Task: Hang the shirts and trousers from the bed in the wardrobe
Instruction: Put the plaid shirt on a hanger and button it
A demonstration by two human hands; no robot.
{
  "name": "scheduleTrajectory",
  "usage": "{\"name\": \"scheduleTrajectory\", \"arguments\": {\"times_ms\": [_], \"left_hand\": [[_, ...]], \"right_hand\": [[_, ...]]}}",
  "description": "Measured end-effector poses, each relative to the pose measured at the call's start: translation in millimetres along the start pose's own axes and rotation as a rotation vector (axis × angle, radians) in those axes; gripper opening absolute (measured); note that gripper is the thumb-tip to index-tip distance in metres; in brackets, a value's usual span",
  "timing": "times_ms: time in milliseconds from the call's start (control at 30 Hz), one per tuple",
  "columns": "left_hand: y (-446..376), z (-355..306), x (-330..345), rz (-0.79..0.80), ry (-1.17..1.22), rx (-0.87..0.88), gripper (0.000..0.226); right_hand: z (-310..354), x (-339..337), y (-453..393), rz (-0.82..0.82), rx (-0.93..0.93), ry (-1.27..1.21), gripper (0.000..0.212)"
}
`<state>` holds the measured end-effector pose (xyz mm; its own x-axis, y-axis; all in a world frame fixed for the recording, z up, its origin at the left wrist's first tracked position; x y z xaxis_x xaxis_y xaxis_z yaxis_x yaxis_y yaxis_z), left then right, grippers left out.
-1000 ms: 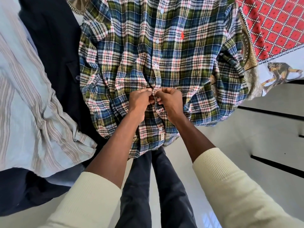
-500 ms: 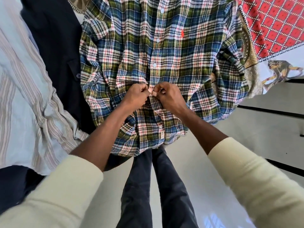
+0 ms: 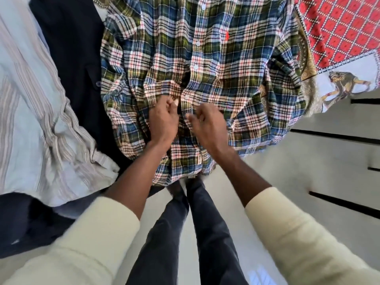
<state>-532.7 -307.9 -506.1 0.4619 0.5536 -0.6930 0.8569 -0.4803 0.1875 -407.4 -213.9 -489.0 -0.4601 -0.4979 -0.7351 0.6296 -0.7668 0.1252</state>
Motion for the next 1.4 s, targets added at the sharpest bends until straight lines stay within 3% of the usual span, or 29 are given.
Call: {"name": "scheduleTrajectory", "arguments": {"times_ms": [100,167,267,367,433,500,633,700,833,900,1000,1133,1400], "left_hand": [[43,22,-3,-0.024,0.047,-0.09,0.009],[66,25,3,0.063,-0.09,0.034,0.018],[85,31,15,0.207,-0.387,0.335,0.032],[84,35,8,0.282,-0.412,0.399,0.024],[83,39,0,0.327,-0.417,0.407,0.022],[80,43,-7,0.366,-0.431,0.369,0.021],[74,39,-14,0.373,-0.528,0.258,0.019],[72,35,-14,0.327,-0.436,0.204,0.017],[60,12,-18,0.147,-0.017,0.135,0.012],[54,19,-5,0.191,0.131,-0.025,0.017],[52,39,17,0.283,0.141,-0.212,0.013],[50,39,20,0.264,0.108,-0.245,0.011],[62,31,31,0.342,0.059,-0.138,0.011]], "right_hand": [[-3,25,38,0.022,-0.02,0.14,0.035],[-14,28,47,0.006,0.025,0.107,0.037],[-34,16,50,-0.05,0.145,-0.095,0.024],[-63,2,52,-0.038,0.428,-0.299,0.024],[-72,-3,56,-0.046,0.504,-0.352,0.02],[-69,-4,58,-0.036,0.486,-0.291,0.018],[-59,8,64,-0.002,0.457,-0.236,0.033],[-53,12,65,-0.021,0.435,-0.206,0.027],[-34,14,61,-0.085,0.284,0.062,0.038],[-21,13,60,-0.142,0.176,0.125,0.032],[-11,17,57,-0.166,0.057,0.205,0.024],[-5,2,57,-0.271,-0.004,0.15,0.022],[-23,26,42,0.061,0.312,-0.111,0.023]]}}
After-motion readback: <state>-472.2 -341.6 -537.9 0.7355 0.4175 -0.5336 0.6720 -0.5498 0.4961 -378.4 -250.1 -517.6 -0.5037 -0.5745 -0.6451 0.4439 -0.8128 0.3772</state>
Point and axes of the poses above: each hand's wrist, its own y-axis away from the middle knuckle, its own x-axis out of the palm, z = x × y, the point moved 10 cm from there along -y, towards the middle knuckle, and after that the axes turned 5 degrees about -z, right-handed, at the moved point
